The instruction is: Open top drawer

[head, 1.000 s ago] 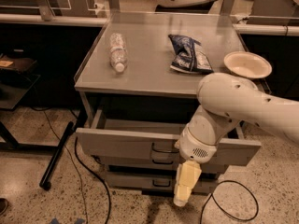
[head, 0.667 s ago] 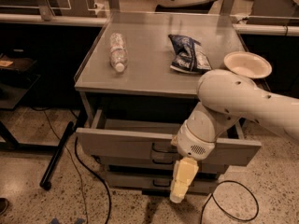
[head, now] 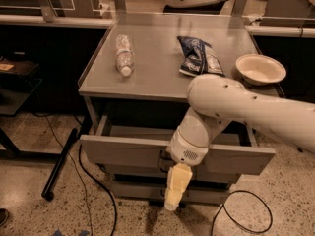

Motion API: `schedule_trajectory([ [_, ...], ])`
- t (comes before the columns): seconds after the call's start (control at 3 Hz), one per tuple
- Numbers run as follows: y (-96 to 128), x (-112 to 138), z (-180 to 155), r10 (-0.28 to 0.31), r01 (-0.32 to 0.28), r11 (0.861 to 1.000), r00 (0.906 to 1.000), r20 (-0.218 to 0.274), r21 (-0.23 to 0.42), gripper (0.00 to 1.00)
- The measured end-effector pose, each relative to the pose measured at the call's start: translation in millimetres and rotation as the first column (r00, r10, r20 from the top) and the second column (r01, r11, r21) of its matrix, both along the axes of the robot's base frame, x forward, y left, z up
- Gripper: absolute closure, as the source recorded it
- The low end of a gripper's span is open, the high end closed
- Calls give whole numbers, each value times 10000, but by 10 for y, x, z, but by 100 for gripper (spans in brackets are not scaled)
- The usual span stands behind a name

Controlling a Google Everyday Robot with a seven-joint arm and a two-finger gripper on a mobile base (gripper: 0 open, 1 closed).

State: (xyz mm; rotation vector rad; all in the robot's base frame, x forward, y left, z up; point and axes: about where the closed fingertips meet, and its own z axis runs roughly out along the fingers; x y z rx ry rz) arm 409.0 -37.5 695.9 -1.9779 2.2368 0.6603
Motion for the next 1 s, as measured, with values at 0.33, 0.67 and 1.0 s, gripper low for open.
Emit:
schedule_trajectory([
  [0.33, -32, -77, -190, -67, 59, 9998, 9990, -434, -175, 0],
  [0.67, -128, -145, -329, -191, 159, 9988, 9973, -711, -456, 0],
  [1.0, -212, -280, -414, -85, 19, 9972, 9961, -875, -745, 0],
])
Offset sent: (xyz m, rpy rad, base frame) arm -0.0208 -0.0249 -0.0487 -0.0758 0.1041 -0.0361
